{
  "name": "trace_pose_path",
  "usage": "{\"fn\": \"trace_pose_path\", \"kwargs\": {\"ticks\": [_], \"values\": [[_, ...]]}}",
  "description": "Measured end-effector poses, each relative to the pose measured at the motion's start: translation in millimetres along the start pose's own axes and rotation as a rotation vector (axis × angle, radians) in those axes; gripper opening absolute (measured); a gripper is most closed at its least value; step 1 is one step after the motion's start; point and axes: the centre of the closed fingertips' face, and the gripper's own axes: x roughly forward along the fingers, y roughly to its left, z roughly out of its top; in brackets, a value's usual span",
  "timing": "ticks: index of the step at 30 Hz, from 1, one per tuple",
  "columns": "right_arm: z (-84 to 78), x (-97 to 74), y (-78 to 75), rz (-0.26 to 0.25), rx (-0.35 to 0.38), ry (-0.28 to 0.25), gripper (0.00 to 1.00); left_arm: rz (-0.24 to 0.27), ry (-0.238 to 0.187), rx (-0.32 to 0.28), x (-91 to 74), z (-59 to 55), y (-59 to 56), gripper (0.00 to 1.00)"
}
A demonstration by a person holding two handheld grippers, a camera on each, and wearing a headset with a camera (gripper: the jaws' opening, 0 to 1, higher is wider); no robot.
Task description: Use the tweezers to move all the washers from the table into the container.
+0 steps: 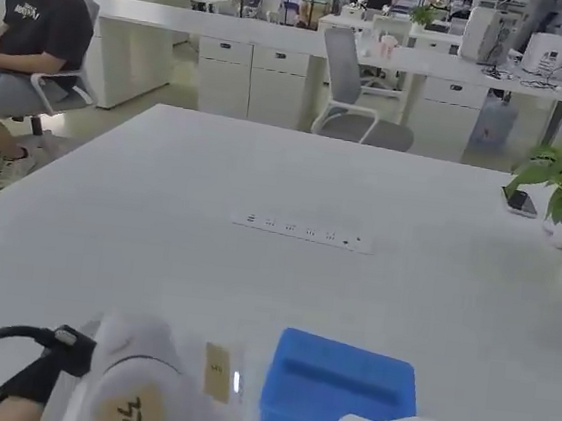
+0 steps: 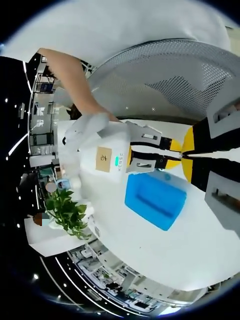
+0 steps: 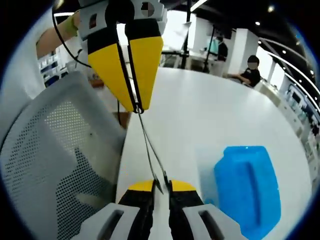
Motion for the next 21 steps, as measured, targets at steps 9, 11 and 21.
{"fn": "trace_pose_path", "kwargs": {"ticks": [9,11,21], "values": [[0.2,10.3,1.4,0.01,0.03,-0.006,0.07,-0.033,0.039,0.023,5.5,-5.5,3.9,0.0],[-4.0,12.8,1.5,0.015,0.042,-0.001,0.07,-0.045,0.044,0.018,9.9,-8.0,5.5,0.0],[-2.0,12.3,-1.0,0.013,0.084,-0.034,0.07,-0.087,0.059,0.025,15.9,-2.6,9.4,0.0]]}}
